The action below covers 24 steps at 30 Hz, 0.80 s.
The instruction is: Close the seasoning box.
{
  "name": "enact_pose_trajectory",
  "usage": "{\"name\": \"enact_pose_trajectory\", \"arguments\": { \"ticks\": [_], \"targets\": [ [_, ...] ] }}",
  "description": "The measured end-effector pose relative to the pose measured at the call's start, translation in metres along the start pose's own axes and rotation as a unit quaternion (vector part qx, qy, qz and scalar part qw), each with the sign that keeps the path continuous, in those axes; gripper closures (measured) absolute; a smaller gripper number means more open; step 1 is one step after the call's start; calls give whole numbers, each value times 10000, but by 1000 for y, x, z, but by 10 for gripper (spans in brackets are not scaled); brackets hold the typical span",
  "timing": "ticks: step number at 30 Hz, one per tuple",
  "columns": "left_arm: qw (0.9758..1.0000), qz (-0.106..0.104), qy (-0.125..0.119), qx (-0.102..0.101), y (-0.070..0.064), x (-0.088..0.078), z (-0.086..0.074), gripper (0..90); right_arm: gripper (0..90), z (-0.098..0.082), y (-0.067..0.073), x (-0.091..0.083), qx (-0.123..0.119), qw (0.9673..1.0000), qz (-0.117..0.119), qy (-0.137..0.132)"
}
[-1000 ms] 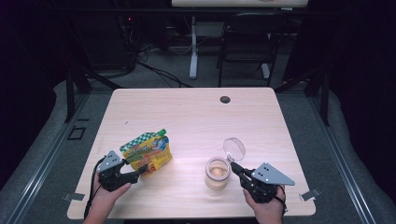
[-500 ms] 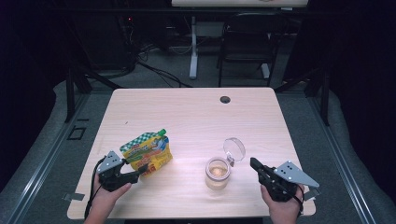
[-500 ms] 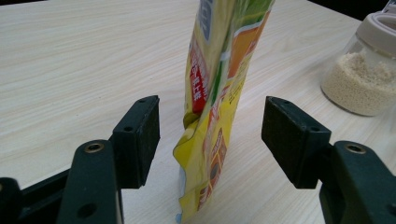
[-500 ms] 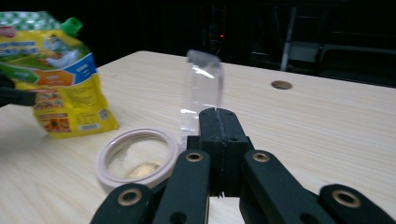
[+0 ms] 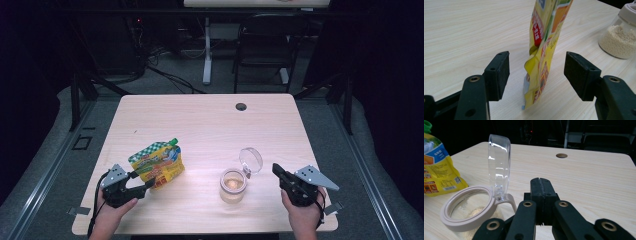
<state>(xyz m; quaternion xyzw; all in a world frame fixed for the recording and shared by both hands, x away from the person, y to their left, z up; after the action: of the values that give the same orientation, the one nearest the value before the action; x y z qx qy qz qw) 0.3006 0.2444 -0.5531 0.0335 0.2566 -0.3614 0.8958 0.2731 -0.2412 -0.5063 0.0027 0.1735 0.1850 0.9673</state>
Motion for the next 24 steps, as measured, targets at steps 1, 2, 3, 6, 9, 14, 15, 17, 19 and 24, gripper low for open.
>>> {"name": "enact_pose_trajectory", "arguments": {
  "ticks": [1,2,3,6,9,14,15,17,19,24],
  "targets": [
    [10000,3,-32,-2,0,0,-1,378,900,0,0,1,-7,10000,6,4],
    [10000,2,-32,-1,-1,0,-1,378,900,0,0,3,8,10000,21,5],
    [10000,15,-46,-11,-1,0,-1,378,900,0,1,5,0,10000,21,32],
    [10000,35,-19,-6,-1,-3,-2,378,900,0,2,9,-28,10000,53,69],
    [10000,59,-45,-29,0,-5,-3,378,900,1,3,12,-37,9999,73,63],
    [10000,68,-34,-42,0,-6,-3,378,900,1,4,14,-50,9999,95,98],
    [10000,74,-14,-42,0,-6,-4,378,900,1,5,14,-50,9999,112,88],
    [10000,69,3,-32,0,-5,-4,378,900,1,5,15,-60,9999,114,100],
    [10000,66,-38,-42,-1,-4,-4,378,900,1,6,15,-57,9999,138,75],
    [10000,68,7,-35,-2,-5,-5,378,900,2,8,17,-79,9998,197,55]
  ]
}}
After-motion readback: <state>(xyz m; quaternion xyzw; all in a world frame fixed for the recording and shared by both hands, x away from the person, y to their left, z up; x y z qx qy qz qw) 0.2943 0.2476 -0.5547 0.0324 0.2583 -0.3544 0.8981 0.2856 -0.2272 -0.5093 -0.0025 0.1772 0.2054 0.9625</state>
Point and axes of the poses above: each handheld gripper's, and its own axes: x roughly forward along the jaws, z roughly out of its top, y roughly to its left, the point moved 2 cm from there along x, roughly forward along the jaws, and after that the axes turned 3 degrees about -z, right-handed, at the moved point
